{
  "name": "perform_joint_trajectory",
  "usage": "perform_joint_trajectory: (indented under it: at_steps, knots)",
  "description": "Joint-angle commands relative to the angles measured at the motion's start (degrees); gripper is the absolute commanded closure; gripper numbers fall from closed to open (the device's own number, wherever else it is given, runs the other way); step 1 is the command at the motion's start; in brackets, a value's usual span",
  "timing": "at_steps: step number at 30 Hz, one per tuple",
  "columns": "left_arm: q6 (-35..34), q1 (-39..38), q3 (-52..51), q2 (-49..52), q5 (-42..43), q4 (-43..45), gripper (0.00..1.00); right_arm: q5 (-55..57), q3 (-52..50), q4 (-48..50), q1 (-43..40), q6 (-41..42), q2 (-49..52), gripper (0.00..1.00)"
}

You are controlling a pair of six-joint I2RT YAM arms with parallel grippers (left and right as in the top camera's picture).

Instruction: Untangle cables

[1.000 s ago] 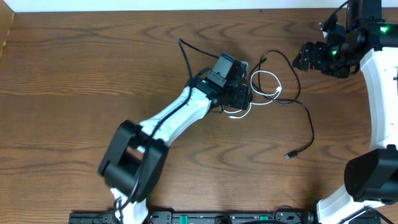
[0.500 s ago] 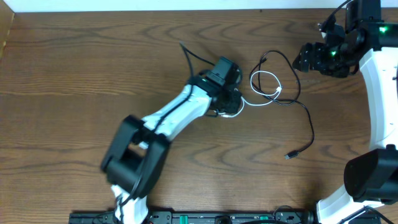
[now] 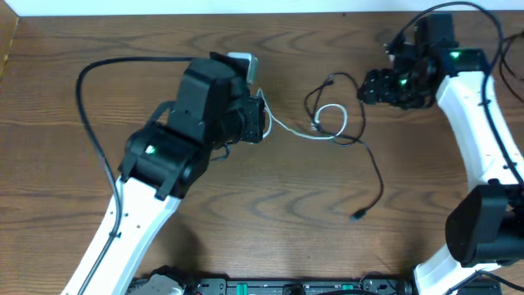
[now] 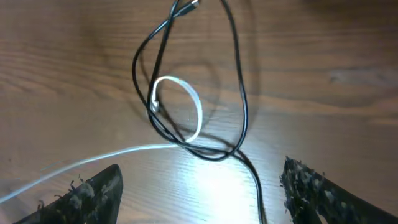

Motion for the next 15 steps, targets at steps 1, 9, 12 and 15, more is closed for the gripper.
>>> perform_joint_trajectory:
  at_steps: [1, 9, 12, 15]
  knots:
    - [0.57, 0.2, 0.31, -1.51, -0.81, -0.17, 0.93, -2.1, -2.56, 2.78, 2.1, 3.34, 0.37, 0.25]
    - [0.5, 0.2, 0.31, -6.45, -0.79, 2.89, 0.93, -2.4, -10.16, 12.72, 9.05, 7.1, 0.72, 0.33]
    - [0.52, 0.2, 0.31, -8.92, -0.79, 3.89, 0.93, -2.34, -11.65, 14.86, 10.71, 7.1, 0.72, 0.37]
    - [0.52, 0.26, 0.31, -11.45, -0.81, 4.92, 0.92, -2.32, -12.63, 16.96, 12.0, 7.08, 0.9, 0.42]
